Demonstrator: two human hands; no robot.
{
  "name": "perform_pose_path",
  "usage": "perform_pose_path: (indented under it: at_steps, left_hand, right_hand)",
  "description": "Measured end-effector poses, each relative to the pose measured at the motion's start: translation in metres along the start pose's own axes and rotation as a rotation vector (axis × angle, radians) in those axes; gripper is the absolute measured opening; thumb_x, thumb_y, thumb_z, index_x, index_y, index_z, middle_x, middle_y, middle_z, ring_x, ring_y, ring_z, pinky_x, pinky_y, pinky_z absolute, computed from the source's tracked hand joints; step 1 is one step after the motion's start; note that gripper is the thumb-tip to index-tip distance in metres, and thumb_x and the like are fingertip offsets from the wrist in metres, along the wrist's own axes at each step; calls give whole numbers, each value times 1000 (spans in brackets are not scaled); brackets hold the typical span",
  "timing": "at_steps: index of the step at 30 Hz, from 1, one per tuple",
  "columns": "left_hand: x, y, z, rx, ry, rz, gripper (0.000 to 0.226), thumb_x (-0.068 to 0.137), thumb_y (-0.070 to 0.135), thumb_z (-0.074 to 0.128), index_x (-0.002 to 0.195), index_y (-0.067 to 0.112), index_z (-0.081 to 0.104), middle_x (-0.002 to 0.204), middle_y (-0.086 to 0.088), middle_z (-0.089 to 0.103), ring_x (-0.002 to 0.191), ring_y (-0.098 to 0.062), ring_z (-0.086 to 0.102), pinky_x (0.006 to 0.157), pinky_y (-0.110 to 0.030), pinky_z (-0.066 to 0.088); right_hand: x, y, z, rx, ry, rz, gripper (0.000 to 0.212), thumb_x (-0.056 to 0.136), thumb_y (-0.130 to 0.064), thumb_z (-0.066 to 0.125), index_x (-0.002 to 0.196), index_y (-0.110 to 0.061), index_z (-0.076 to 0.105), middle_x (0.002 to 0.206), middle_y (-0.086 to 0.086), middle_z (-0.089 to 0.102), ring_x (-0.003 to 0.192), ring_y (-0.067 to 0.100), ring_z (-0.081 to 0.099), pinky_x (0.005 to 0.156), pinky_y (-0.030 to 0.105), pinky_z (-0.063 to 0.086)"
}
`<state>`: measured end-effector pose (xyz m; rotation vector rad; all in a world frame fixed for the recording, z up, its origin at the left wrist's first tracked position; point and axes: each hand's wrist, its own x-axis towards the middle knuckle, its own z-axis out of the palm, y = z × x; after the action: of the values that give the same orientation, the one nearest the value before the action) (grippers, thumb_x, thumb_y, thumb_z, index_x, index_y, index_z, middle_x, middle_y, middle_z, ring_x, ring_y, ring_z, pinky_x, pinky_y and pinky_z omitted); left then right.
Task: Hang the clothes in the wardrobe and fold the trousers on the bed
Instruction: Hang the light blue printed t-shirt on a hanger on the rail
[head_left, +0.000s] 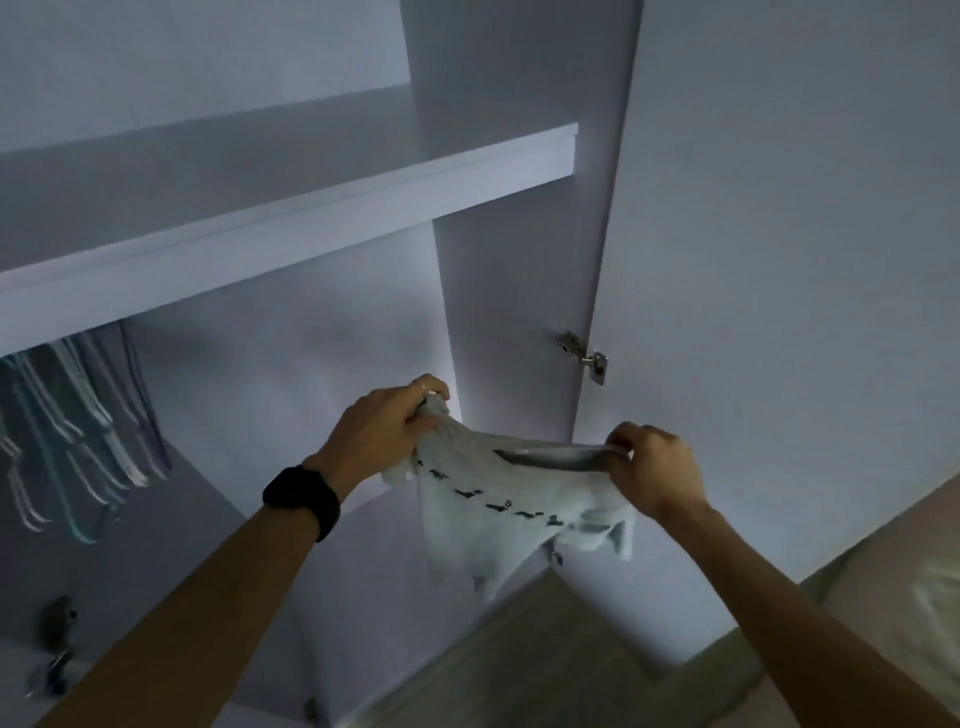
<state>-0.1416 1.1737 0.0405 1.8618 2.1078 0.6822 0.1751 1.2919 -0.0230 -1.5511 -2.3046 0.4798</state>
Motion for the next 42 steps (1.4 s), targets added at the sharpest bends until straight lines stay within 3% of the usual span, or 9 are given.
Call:
perform_pose_path:
  at_steps: [4, 9, 13, 15, 22, 26, 30, 34, 42]
  left_hand:
    - [-4, -24, -6, 132, 2, -14, 17, 98, 31, 61, 93, 39, 47, 70, 19, 56, 62, -7, 53, 53, -24, 36]
    - [-8, -35, -11, 250, 90, 128, 19, 86, 16, 72, 82, 13, 55, 124, -3, 65, 110, -23, 59, 86, -37, 47]
    - [-3, -41, -6, -48, -60, -73, 22, 91, 11, 64, 96, 24, 47, 83, -3, 62, 62, -12, 53, 58, -25, 42]
    - [3, -43, -6, -157, -186, -117, 31, 93, 12, 66, 115, 27, 52, 85, -10, 64, 64, -14, 55, 57, -20, 42]
    - [21, -49, -4, -619, -349, -470, 15, 90, 10, 58, 76, 12, 61, 72, 3, 57, 72, -15, 50, 63, -24, 37]
    - [25, -56, 1, -513, -201, -338, 2, 93, 22, 67, 93, 22, 69, 99, 6, 67, 91, -14, 62, 82, -27, 44]
    - [25, -57, 0, -259, -87, -116, 24, 99, 16, 57, 109, 33, 72, 107, 21, 69, 97, 0, 63, 80, -9, 45]
    - [23, -53, 4, -184, 29, -85, 22, 93, 12, 59, 94, 25, 76, 94, 17, 71, 86, -3, 64, 74, -19, 50]
    - [31, -37, 17, -484, -137, -278, 34, 93, 44, 61, 71, 19, 56, 63, 10, 53, 61, -8, 49, 53, -16, 35]
  right_hand:
    - [40, -26, -36, -29, 18, 22, 21, 93, -32, 57, 105, -24, 73, 100, 9, 75, 96, 36, 67, 86, 38, 56]
    - [65, -53, -54, -30, -4, 16, 17, 92, -31, 53, 81, -31, 65, 78, 1, 68, 85, 31, 65, 75, 30, 47]
    - [71, -62, -54, 81, -86, 72, 22, 90, -35, 48, 77, -25, 64, 61, -7, 70, 74, 19, 69, 75, 30, 52]
    - [72, -61, -53, 114, -121, 77, 23, 90, -36, 48, 79, -24, 64, 56, -9, 69, 72, 16, 68, 74, 29, 51]
    - [65, -44, -59, 409, -413, 68, 21, 87, -44, 73, 98, -26, 71, 76, 2, 64, 63, 13, 57, 66, 27, 50]
    - [57, -30, -67, 552, -552, 36, 34, 84, -28, 80, 115, -22, 67, 103, 9, 69, 93, 23, 64, 80, 31, 55]
    - [56, -23, -60, 485, -256, 11, 10, 92, -26, 73, 101, -22, 72, 87, 5, 68, 75, 17, 58, 69, 25, 49]
    - [54, -17, -52, 372, -99, -50, 3, 91, -36, 72, 92, -34, 74, 81, -16, 70, 76, -1, 60, 71, 16, 44]
    - [57, -22, -42, 289, -62, -115, 50, 93, -54, 61, 93, -4, 67, 85, 16, 65, 72, 22, 55, 58, 21, 42]
